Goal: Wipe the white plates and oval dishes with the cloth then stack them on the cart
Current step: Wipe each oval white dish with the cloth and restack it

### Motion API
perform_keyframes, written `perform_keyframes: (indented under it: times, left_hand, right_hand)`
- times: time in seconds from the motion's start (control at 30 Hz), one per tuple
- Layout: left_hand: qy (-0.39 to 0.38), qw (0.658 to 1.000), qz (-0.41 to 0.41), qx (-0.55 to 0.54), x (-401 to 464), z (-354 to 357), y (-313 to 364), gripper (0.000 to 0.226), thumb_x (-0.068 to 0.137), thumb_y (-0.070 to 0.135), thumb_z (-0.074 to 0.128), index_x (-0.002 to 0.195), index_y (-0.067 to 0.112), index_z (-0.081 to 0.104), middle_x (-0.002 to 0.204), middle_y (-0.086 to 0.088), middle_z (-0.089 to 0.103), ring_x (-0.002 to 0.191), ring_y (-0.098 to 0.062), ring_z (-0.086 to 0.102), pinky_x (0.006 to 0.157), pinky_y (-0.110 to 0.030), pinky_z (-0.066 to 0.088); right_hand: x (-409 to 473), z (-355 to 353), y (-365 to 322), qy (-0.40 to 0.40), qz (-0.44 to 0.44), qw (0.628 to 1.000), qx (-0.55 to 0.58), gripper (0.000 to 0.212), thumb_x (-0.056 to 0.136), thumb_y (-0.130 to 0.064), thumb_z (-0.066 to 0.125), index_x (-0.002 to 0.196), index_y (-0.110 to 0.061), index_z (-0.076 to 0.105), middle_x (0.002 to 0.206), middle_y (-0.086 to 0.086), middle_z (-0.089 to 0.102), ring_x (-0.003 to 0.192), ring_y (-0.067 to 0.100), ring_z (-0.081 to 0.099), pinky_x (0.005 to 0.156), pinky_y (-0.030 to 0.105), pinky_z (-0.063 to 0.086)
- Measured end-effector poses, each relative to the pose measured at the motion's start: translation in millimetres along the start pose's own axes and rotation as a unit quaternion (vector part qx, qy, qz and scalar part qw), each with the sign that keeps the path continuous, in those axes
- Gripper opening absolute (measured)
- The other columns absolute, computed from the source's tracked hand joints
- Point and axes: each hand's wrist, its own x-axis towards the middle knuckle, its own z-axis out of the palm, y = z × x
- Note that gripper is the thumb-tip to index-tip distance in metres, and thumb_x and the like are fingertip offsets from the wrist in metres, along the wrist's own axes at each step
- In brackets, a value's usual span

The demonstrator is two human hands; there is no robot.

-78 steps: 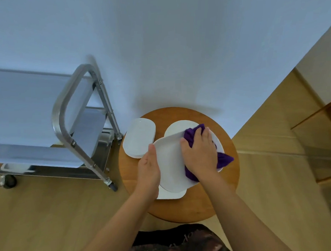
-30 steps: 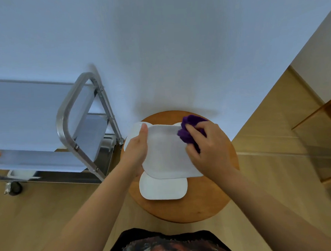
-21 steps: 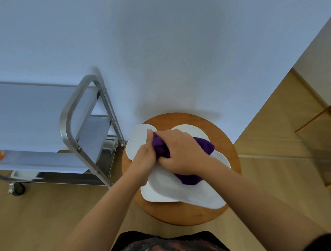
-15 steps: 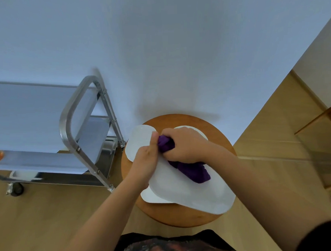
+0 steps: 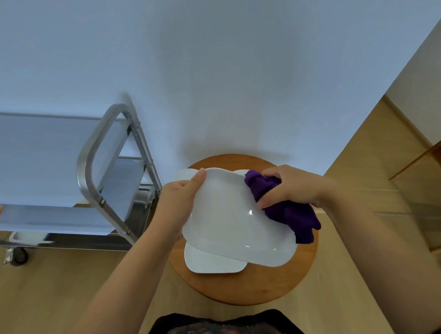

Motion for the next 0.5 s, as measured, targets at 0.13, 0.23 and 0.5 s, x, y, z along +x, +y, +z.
perform_keyframes:
  times: [0.13, 0.23, 0.5]
  left_hand:
    - [0.019, 0.999, -0.006, -0.035, -0.5, -1.2, 6.3, 0.046, 0.091, 0.049, 0.05, 0.098, 0.006, 0.065, 0.093, -0.008, 0.065, 0.085, -0.022, 0.061, 0.063, -0.027, 0.045]
    - [0.041, 0.997, -0.008, -0.062, -0.8, -0.4, 8.4, 0.041, 0.091, 0.048, 0.051, 0.085, 0.009, 0.063, 0.083, -0.004, 0.062, 0.074, -0.017, 0.058, 0.057, -0.024, 0.042]
    - [0.107, 0.982, -0.015, -0.157, -0.1, 10.7, 1.0, 0.043, 0.088, 0.051, 0.055, 0.062, 0.017, 0.049, 0.052, 0.007, 0.052, 0.056, -0.013, 0.051, 0.052, -0.024, 0.042]
  right_hand:
    - [-5.9, -0.5, 15.0, 0.057, -0.024, 0.99, 0.129, 0.045, 0.054, -0.027, 0.08, 0.096, -0.018, 0.066, 0.091, 0.007, 0.071, 0.081, 0.026, 0.07, 0.068, 0.038, 0.059]
    - [-7.7, 3.9, 28.0, 0.113, -0.037, 0.969, 0.215, 0.04, 0.054, -0.027, 0.08, 0.092, -0.022, 0.068, 0.086, 0.004, 0.072, 0.075, 0.022, 0.07, 0.062, 0.032, 0.056]
    - [-1.8, 35.0, 39.8, 0.253, 0.012, 0.864, 0.436, 0.04, 0.058, -0.032, 0.081, 0.092, -0.017, 0.064, 0.078, 0.004, 0.072, 0.066, 0.019, 0.07, 0.056, 0.031, 0.054]
